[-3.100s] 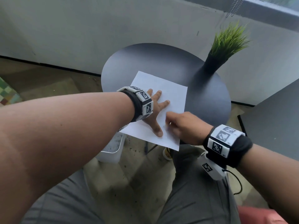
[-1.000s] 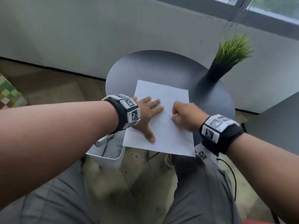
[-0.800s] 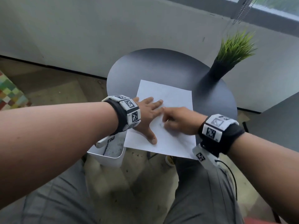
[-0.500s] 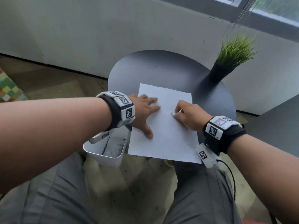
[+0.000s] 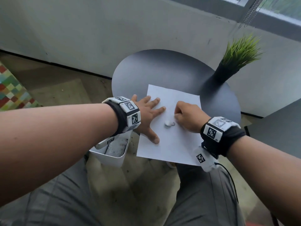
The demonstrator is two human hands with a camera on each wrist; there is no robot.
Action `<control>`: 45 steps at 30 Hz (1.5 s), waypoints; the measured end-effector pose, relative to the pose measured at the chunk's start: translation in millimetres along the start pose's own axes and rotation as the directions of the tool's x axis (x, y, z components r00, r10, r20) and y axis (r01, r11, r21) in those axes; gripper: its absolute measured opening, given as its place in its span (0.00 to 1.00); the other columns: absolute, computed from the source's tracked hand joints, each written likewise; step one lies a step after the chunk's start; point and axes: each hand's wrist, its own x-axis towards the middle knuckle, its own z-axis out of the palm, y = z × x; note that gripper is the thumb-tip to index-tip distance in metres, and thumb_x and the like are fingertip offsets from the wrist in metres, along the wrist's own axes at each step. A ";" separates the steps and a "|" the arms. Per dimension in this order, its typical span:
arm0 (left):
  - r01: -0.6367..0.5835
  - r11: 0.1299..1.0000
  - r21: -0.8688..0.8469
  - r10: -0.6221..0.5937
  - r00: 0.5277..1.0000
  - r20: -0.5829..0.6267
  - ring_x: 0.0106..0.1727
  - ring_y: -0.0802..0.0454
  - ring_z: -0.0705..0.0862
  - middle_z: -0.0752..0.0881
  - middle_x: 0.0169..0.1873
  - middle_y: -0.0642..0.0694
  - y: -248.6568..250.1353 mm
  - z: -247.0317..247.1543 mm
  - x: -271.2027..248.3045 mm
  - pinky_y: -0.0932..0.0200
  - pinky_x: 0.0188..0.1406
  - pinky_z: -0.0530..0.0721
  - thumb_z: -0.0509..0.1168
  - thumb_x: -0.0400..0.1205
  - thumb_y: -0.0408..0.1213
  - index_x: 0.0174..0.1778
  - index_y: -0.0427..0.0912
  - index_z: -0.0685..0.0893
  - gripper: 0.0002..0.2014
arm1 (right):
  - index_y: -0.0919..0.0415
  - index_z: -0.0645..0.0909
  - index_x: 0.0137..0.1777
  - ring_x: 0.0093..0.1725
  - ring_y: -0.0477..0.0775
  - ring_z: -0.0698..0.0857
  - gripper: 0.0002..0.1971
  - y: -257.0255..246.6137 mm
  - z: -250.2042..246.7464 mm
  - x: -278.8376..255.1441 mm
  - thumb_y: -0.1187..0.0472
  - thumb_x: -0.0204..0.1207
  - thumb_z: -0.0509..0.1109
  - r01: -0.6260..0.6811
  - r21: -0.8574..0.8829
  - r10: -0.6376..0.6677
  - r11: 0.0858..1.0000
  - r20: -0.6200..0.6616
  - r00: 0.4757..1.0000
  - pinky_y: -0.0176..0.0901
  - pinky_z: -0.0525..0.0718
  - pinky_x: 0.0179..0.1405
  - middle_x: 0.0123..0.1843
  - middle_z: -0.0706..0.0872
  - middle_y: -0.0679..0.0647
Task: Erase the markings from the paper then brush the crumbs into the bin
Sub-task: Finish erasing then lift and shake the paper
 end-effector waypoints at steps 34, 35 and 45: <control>0.031 0.999 -0.024 -0.030 0.999 0.032 0.89 0.46 0.39 0.36 0.88 0.50 -11.0 -5.6 7.3 0.25 0.81 0.50 0.65 0.59 0.84 0.88 0.58 0.37 0.68 | 0.51 0.77 0.55 0.51 0.59 0.83 0.06 8.6 1.1 36.0 0.53 0.81 0.63 -0.057 0.170 0.074 0.984 -0.096 0.993 0.45 0.79 0.48 0.50 0.85 0.53; 0.033 0.999 -0.026 -0.032 0.999 0.034 0.89 0.46 0.39 0.36 0.88 0.50 -10.9 -5.7 7.6 0.24 0.81 0.51 0.65 0.59 0.83 0.88 0.58 0.37 0.68 | 0.53 0.77 0.56 0.52 0.59 0.83 0.08 9.3 1.5 39.5 0.53 0.80 0.65 -0.100 0.162 0.116 0.982 -0.095 0.989 0.45 0.80 0.49 0.51 0.84 0.54; 0.048 0.998 -0.041 -0.046 0.998 0.042 0.88 0.46 0.38 0.36 0.88 0.52 -10.6 -6.4 6.3 0.19 0.78 0.52 0.68 0.59 0.82 0.88 0.57 0.37 0.69 | 0.54 0.79 0.47 0.38 0.47 0.81 0.05 -6.1 1.5 22.6 0.54 0.77 0.70 0.114 0.021 -0.115 0.993 0.121 0.986 0.41 0.76 0.38 0.40 0.84 0.47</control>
